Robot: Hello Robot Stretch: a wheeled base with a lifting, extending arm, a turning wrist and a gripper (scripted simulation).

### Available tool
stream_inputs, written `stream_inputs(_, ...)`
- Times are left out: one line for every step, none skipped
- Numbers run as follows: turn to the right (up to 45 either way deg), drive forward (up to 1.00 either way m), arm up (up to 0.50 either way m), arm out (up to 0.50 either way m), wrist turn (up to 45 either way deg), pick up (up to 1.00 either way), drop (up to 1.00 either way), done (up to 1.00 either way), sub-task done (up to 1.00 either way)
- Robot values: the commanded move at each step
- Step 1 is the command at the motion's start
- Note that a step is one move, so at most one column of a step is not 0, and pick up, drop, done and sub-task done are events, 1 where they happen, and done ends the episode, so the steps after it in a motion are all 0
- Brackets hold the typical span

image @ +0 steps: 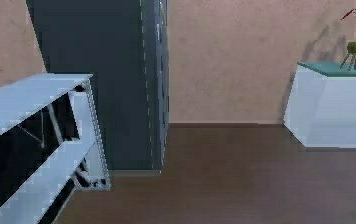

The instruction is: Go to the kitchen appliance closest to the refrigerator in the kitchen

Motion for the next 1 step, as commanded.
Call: stream_inputs(0.0,0.15,0.0,0.0,0.0,0.0,0.0,0.0,0.0)
